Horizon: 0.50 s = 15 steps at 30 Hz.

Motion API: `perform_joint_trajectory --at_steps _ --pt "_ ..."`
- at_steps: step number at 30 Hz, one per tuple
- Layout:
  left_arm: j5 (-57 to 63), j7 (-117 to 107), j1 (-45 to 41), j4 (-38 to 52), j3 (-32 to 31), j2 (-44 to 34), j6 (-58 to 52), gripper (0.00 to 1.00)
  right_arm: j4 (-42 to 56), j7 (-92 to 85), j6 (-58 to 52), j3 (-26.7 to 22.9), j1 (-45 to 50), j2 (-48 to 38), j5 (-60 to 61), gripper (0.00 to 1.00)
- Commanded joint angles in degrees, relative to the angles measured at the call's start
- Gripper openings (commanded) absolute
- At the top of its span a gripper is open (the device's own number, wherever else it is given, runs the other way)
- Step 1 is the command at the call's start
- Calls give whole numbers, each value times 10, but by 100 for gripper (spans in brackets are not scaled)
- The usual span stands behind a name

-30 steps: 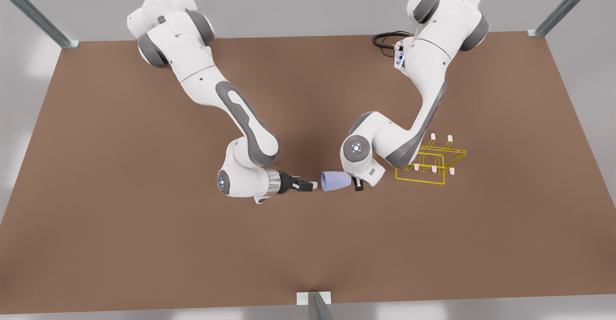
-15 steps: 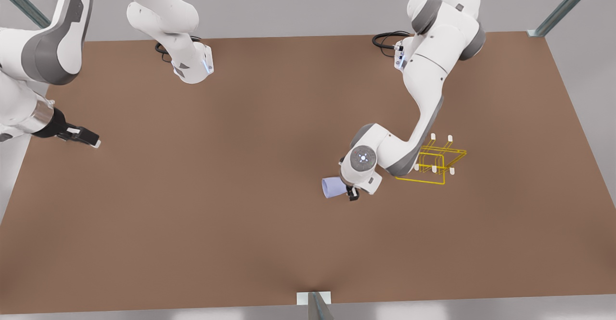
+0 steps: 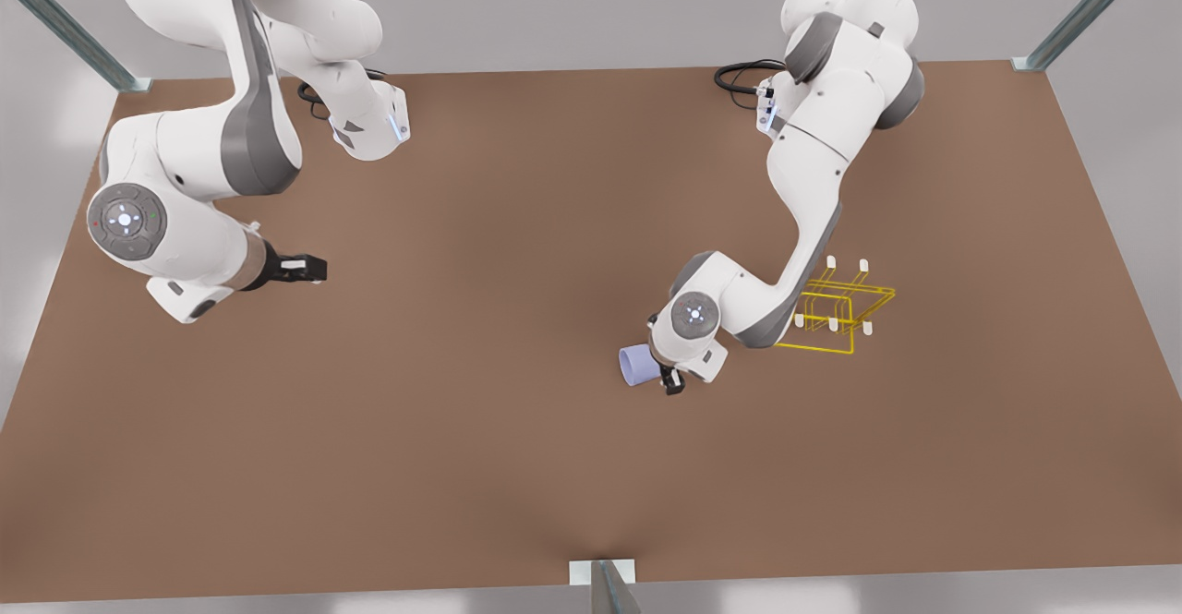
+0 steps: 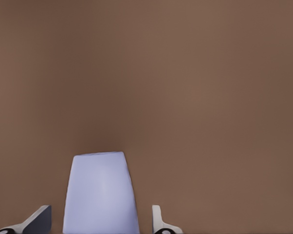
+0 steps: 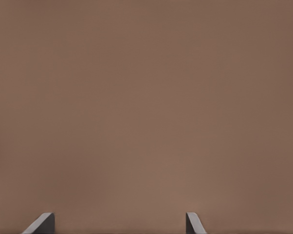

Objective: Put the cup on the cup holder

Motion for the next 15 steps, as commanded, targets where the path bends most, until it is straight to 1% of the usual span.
perform_joint_trajectory --at_steps 1,4,7,15 --pt "-1 -2 0 0 0 5 18 100 12 39 9 0 -2 15 -3 100" --pt "0 -1 0 1 -1 13 21 100 13 39 22 -1 -8 32 -5 100" --pt "2 -1 0 1 -1 22 34 100 13 56 57 -1 -4 40 0 100" --pt "-14 3 1 1 -1 24 58 100 13 60 58 -2 -7 40 1 100"
